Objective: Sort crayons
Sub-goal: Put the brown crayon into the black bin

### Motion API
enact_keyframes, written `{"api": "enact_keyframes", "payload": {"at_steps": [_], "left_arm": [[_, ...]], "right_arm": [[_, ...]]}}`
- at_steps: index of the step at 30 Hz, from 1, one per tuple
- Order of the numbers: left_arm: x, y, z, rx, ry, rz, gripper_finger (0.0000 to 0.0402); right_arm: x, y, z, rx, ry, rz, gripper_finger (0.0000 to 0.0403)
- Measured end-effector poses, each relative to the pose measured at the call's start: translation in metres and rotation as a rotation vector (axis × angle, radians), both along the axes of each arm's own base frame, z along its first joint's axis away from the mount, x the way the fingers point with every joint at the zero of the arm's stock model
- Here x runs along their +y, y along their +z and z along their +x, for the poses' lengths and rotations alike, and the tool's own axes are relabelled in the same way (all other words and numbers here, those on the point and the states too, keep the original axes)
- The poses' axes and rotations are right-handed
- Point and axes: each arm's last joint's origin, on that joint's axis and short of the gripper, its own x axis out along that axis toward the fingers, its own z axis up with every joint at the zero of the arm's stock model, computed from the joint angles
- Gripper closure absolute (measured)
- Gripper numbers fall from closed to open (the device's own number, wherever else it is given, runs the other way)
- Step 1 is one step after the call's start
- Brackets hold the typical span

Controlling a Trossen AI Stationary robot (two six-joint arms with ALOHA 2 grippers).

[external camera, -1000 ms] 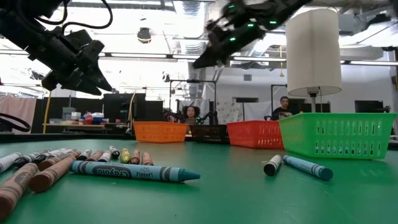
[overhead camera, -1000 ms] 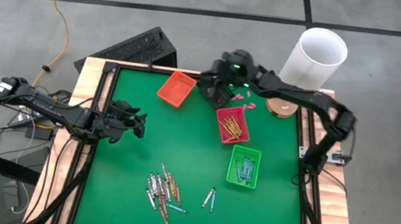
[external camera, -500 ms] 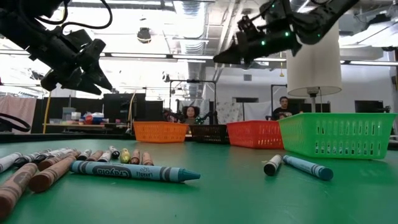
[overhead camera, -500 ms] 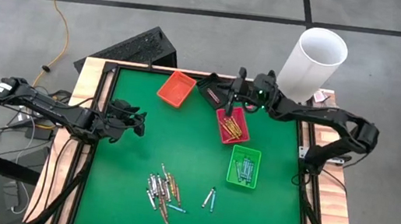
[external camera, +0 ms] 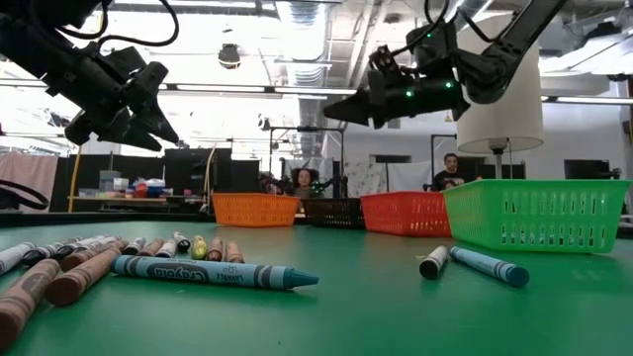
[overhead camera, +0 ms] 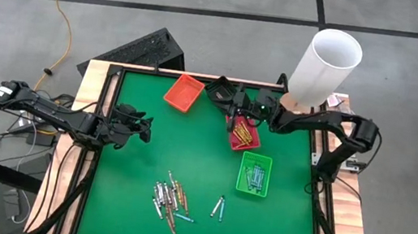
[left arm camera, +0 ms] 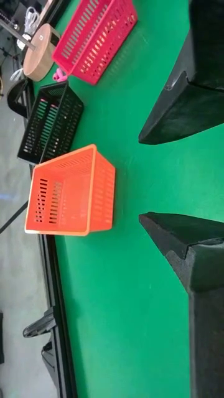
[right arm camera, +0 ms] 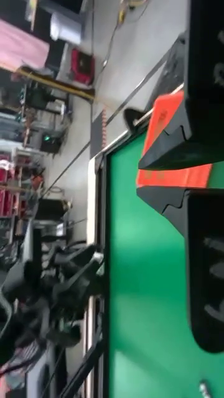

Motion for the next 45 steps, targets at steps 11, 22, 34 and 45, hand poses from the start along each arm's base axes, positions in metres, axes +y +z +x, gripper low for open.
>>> {"api": "enact_keyframes", "payload": {"at_steps": [11, 22, 34, 45], "left_arm": [[0.0, 0.0, 0.0, -0.003, 0.001, -0.003, 0.0221], [0.0, 0.0, 0.0, -0.005, 0.002, -0.005, 0.0221], [0.0, 0.0, 0.0, -0.005, 0.002, -0.006, 0.0221], [-0.002, -0.001, 0.001, 0.002, -0.056, -0.052, 0.0221]], "right_arm": [[0.044, -0.004, 0.015, 0.036, 0.142, 0.005, 0.0354], [0.107, -0.018, 0.024, 0.175, 0.333, 0.062, 0.0354], [0.173, -0.023, 0.021, 0.252, 0.52, 0.146, 0.0354], [0.229, -0.027, 0.008, 0.345, 0.585, 0.414, 0.0354]]}}
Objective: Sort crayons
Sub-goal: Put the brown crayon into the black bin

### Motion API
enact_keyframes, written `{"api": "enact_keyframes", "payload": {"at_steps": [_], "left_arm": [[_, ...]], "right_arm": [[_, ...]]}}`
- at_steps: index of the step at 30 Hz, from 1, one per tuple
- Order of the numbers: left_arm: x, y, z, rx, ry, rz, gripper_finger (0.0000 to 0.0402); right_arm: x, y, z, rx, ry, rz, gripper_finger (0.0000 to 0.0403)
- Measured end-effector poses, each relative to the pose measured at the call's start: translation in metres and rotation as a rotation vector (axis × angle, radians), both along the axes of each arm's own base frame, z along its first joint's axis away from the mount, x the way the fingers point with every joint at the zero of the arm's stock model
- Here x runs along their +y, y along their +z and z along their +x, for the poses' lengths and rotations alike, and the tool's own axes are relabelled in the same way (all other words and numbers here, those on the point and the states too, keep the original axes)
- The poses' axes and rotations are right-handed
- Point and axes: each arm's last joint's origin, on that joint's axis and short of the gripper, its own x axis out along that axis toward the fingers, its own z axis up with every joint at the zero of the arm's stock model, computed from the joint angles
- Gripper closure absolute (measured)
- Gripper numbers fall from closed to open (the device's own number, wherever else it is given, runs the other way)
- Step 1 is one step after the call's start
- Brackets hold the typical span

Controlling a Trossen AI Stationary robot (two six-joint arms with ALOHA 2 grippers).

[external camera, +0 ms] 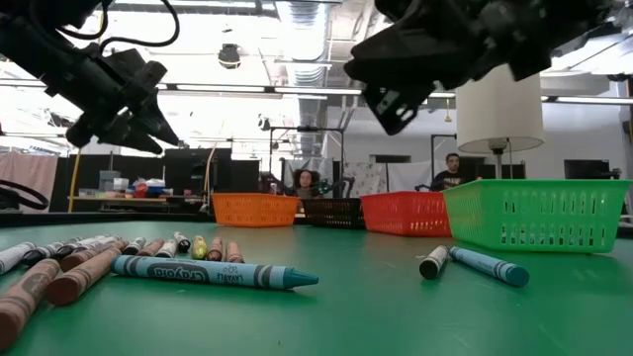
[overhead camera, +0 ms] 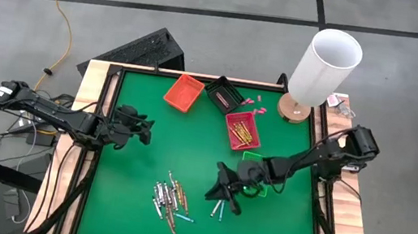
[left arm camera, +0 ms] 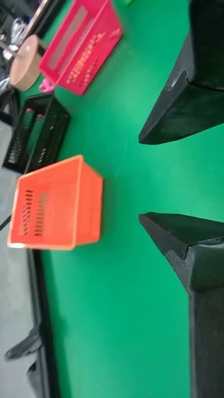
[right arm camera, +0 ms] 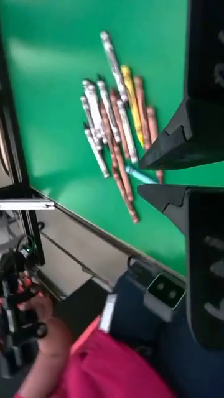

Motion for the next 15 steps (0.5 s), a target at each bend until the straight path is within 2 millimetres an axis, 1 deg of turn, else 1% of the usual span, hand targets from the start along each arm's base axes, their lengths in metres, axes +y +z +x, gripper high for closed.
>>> {"api": "enact_keyframes", "payload": {"at_steps": [4, 8, 12, 15], "left_arm": [[-0.002, -0.001, 0.001, 0.007, -0.059, -0.048, 0.0221], [-0.003, -0.002, 0.002, 0.007, -0.102, -0.093, 0.0221], [-0.004, -0.002, 0.002, 0.005, -0.112, -0.107, 0.0221], [-0.004, -0.002, 0.002, 0.005, -0.112, -0.107, 0.0221]], "right_arm": [[0.015, 0.0, -0.003, 0.107, -0.114, 0.093, 0.0354], [0.027, 0.005, -0.002, 0.228, -0.225, 0.132, 0.0354], [0.032, 0.018, 0.001, 0.343, -0.347, 0.122, 0.0354], [0.032, 0.029, 0.003, 0.423, -0.462, 0.12, 0.0354]]}}
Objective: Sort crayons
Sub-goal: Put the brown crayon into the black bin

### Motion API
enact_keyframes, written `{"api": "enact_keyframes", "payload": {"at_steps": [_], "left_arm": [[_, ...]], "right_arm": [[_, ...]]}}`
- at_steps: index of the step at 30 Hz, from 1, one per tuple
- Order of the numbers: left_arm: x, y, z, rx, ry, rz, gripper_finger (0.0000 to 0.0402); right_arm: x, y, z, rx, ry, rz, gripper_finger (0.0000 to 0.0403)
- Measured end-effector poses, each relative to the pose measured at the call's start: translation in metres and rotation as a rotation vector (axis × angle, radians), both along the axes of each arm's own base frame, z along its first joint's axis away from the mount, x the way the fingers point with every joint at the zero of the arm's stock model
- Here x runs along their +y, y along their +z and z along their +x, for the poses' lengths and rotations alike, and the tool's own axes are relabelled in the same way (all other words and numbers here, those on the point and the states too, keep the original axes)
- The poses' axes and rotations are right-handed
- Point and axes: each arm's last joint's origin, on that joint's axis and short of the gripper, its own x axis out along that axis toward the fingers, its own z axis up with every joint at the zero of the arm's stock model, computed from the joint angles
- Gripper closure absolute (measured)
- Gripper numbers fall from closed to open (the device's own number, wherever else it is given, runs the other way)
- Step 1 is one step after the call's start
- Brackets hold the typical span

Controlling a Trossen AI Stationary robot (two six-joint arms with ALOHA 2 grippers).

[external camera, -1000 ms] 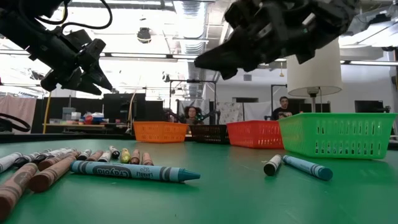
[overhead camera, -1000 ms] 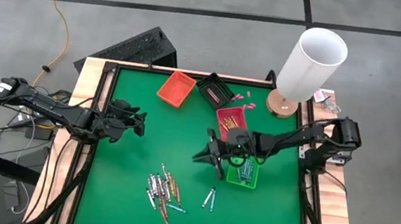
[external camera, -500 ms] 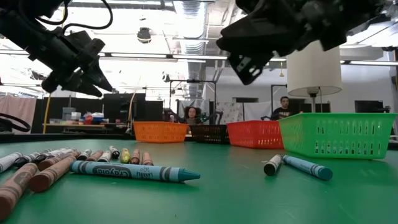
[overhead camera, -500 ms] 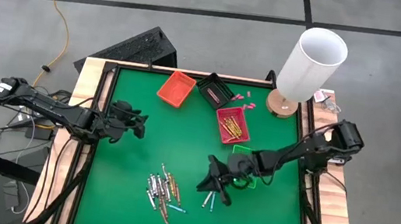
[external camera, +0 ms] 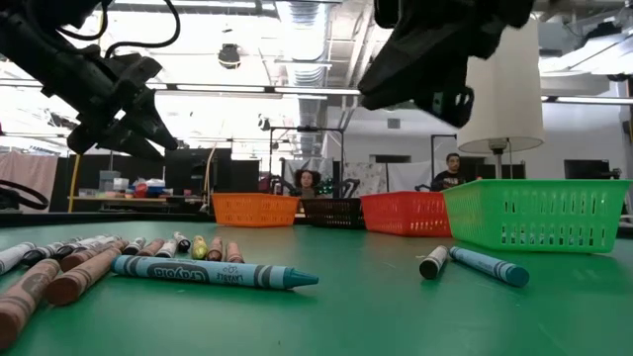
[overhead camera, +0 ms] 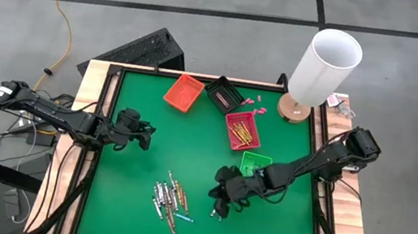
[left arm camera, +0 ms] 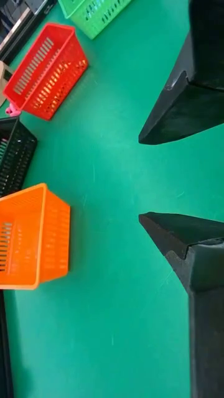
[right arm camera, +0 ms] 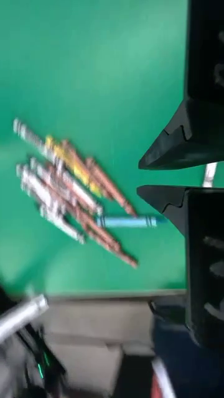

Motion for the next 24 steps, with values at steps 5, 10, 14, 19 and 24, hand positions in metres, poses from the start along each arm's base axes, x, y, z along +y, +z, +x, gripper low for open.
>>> {"api": "enact_keyframes", "payload": {"at_steps": [5, 10, 14, 19, 24], "left_arm": [[0.0, 0.0, 0.0, -0.001, 0.001, -0.001, 0.0221], [0.0, 0.0, 0.0, -0.007, 0.007, -0.01, 0.0221], [0.0, 0.0, 0.0, -0.011, 0.011, -0.016, 0.0221], [0.0, 0.0, 0.0, -0.011, 0.013, -0.019, 0.0221], [0.0, 0.0, 0.0, -0.013, 0.014, -0.022, 0.0221]], "right_arm": [[-0.003, 0.014, 0.002, 0.047, -0.141, -0.035, 0.0354], [-0.004, 0.013, 0.004, 0.051, -0.207, -0.013, 0.0354], [-0.002, -0.003, 0.015, 0.097, -0.197, -0.008, 0.0354], [0.009, -0.016, 0.049, 0.203, -0.052, 0.004, 0.0354], [0.015, -0.014, 0.077, 0.329, -0.03, -0.072, 0.0354]]}}
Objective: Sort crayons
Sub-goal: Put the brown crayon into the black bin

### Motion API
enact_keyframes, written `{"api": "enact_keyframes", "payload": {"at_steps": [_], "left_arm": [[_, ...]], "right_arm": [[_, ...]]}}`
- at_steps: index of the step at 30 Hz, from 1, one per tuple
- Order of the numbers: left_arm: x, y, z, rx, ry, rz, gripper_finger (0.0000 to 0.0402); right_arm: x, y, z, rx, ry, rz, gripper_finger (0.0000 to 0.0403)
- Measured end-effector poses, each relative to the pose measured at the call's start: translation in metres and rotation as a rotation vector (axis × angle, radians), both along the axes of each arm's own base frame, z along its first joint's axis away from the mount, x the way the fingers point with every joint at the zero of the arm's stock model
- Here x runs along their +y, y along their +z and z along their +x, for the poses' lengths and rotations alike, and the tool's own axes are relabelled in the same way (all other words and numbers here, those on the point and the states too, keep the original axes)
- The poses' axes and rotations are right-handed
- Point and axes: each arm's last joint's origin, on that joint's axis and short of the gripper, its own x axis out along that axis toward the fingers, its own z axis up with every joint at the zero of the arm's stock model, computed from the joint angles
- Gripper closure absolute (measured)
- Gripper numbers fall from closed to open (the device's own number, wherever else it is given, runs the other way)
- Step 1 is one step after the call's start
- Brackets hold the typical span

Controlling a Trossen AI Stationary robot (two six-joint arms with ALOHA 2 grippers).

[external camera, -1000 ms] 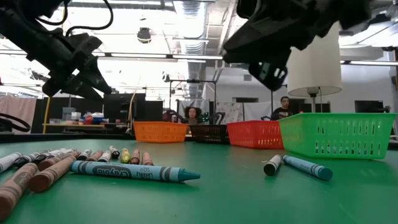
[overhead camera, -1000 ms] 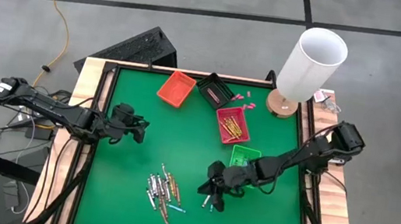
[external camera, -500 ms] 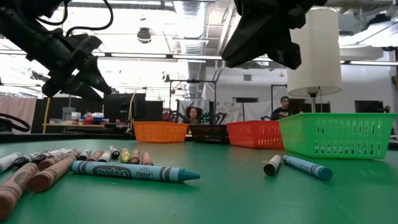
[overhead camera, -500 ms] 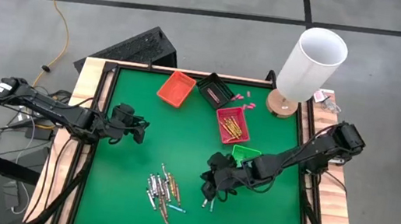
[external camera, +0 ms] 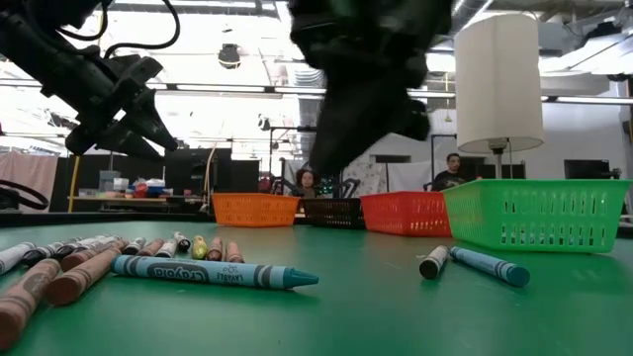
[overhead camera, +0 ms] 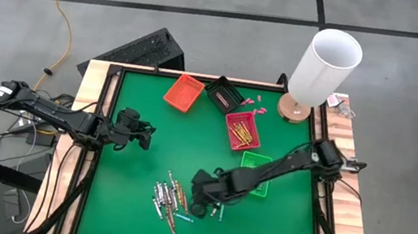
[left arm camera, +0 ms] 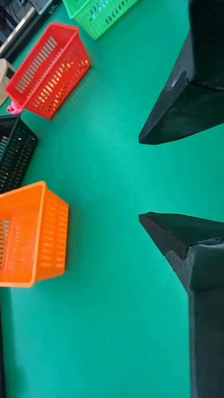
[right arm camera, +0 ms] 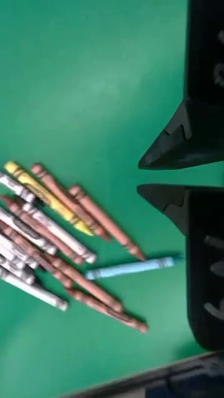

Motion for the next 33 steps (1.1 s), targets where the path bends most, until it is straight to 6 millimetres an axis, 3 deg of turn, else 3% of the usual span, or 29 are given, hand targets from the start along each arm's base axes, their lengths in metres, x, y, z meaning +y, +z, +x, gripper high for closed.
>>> {"api": "enact_keyframes", "payload": {"at_steps": [6, 10, 22, 33], "left_arm": [[0.0, 0.0, 0.0, -0.001, 0.003, -0.005, 0.0221], [0.0, 0.0, 0.0, 0.001, 0.003, -0.004, 0.0221], [0.0, 0.0, 0.0, 0.007, -0.002, 0.003, 0.0221], [0.0, 0.0, 0.0, 0.005, -0.001, 0.002, 0.0221]], "right_arm": [[0.009, 0.001, 0.029, 0.04, 0.036, -0.055, 0.0354], [0.014, -0.002, 0.038, 0.055, 0.029, -0.053, 0.0354], [0.016, -0.005, 0.046, 0.005, 0.041, -0.007, 0.0354], [0.038, -0.038, 0.049, 0.052, 0.032, 0.042, 0.0348]]}}
